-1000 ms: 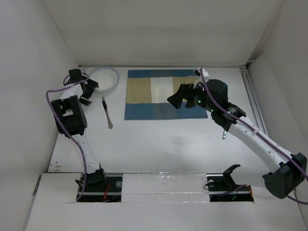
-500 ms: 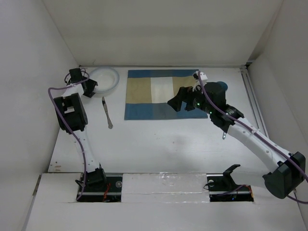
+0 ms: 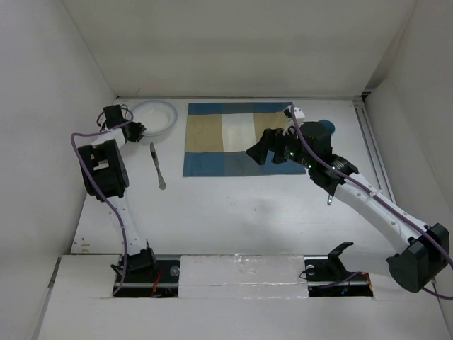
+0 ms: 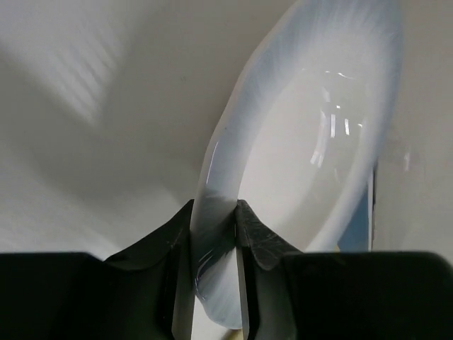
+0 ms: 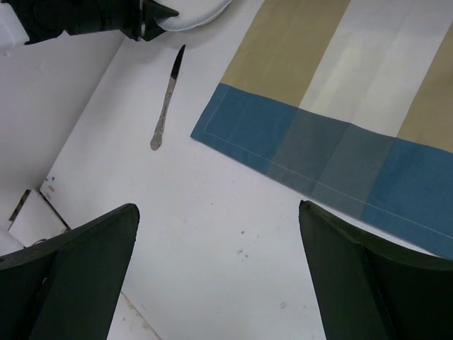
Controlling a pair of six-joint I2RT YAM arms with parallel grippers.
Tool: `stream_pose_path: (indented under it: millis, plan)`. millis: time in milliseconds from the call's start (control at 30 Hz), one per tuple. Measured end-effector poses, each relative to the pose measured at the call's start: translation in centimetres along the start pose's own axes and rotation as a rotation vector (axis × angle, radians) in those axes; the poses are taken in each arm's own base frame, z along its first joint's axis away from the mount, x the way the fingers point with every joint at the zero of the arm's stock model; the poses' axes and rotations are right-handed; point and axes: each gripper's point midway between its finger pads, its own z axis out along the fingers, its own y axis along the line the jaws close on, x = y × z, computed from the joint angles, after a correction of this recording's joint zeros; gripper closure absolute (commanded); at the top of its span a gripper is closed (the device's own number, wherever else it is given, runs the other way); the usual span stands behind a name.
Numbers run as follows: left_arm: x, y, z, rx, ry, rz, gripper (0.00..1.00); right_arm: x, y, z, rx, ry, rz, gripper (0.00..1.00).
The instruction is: Set the dinner table for one person
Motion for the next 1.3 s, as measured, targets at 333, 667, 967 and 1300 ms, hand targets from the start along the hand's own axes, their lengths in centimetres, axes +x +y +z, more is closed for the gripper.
stream_pose_path:
  millis: [333,667,967,1300]
  plan:
    - [-0.2,-7.1,-8.0,0.162,-0.074,0.064,1.00,0.2,-0.1,0.0,0.000,0.004,0.002,0.00]
    - [3.0,-11.9,-10.1,0.398,0.080,0.128,1.00,-1.9,-0.1,-2.1,0.022,-0.081,-0.002,0.00]
    - [18.1,-19.2,-12.0,0.721,0.370,0.303,1.00,-3.9,-1.4,-4.9,0.077,-0.167,0.003,0.00]
    - [33.2,-15.4,-9.5,0.723,0.700,0.370,1.00,-3.5,-2.0,-6.2,0.112,-0.165,0.009,0.00]
